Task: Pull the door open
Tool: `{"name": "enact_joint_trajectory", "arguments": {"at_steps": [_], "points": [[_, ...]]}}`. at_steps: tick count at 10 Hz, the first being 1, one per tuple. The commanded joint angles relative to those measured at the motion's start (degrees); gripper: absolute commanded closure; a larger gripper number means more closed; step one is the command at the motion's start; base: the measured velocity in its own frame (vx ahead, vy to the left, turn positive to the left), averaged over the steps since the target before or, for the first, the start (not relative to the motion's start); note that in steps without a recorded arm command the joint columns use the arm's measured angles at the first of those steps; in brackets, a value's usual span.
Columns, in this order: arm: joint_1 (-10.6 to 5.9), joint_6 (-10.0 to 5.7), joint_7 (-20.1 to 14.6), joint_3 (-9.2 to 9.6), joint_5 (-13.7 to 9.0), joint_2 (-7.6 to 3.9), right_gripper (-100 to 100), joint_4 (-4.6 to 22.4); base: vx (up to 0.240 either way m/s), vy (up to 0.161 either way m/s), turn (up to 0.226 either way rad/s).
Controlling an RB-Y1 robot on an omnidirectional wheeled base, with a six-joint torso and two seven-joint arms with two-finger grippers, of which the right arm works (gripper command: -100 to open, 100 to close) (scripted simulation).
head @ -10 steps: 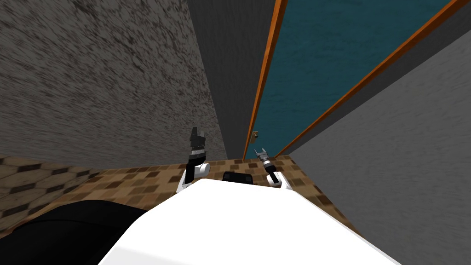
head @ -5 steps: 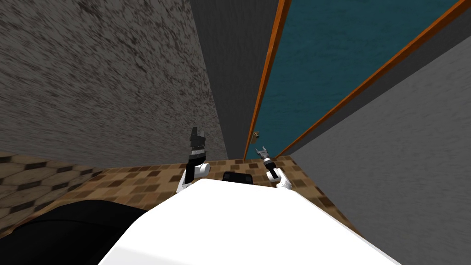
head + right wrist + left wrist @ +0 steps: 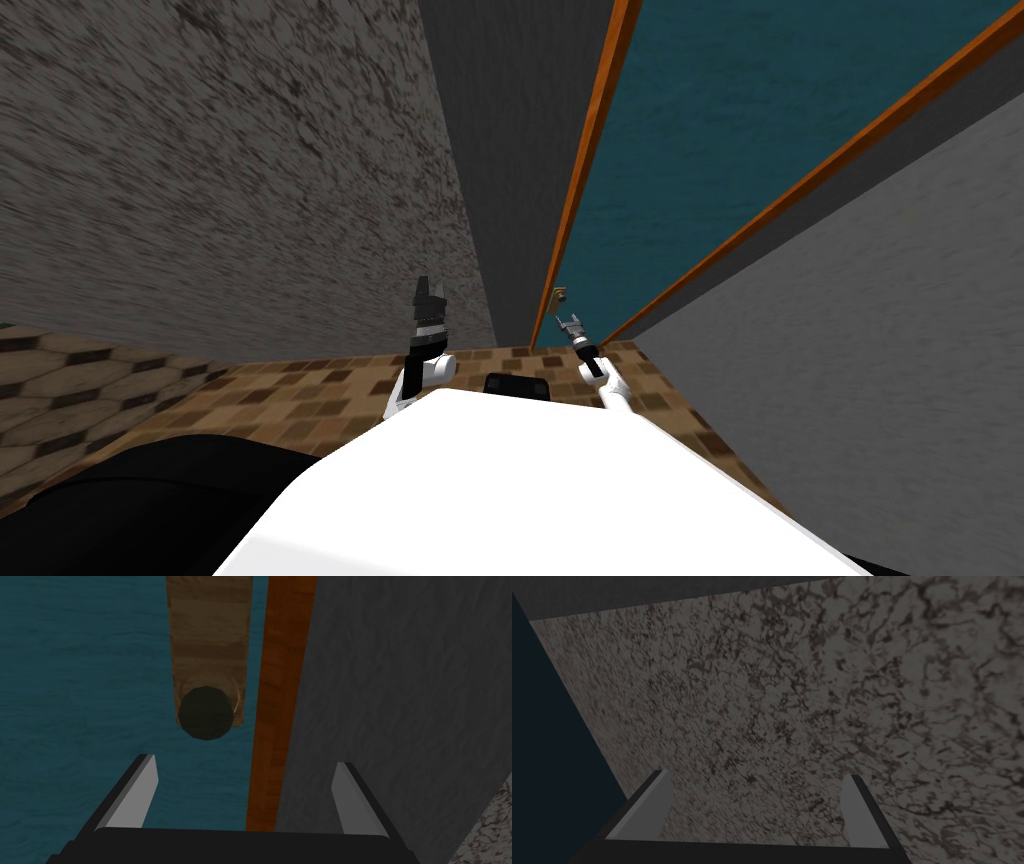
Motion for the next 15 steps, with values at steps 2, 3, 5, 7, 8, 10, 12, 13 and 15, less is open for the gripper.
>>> {"name": "enact_joint_trajectory", "arguments": {"at_steps": [2,3,5,7,8,10,12,13,15], "points": [[-3.0,0.49,0.74,-0.47,-1.25,-0.56,-100,3.08,0.021,0.013,0.015],[-4.0,0.59,0.99,-0.64,-1.68,-0.78,-100,4.12,0.018,0.011,0.01],[-7.01,0.88,1.73,-1.15,-2.98,-1.42,-100,7.24,0.028,0.012,0.014],[-9.76,1.15,2.4,-1.62,-4.17,-1.99,-100,10.1,0.03,0.017,0.018],[-10.66,1.23,2.62,-1.77,-4.56,-2.17,-100,11.04,0.035,0.015,0.012],[-13.11,1.47,3.22,-2.19,-5.62,-2.65,-100,13.59,0.039,0.01,0.01],[-14.67,1.62,3.6,-2.46,-6.3,-2.96,-100,15.21,0.023,0.008,0.007],[-15.97,1.75,3.92,-2.68,-6.86,-3.2,-100,16.56,0.028,0.013,0.009],[-18.67,2.01,4.58,-3.14,-8.03,-3.7,-100,19.37,0.036,0.01,0.011]]}}
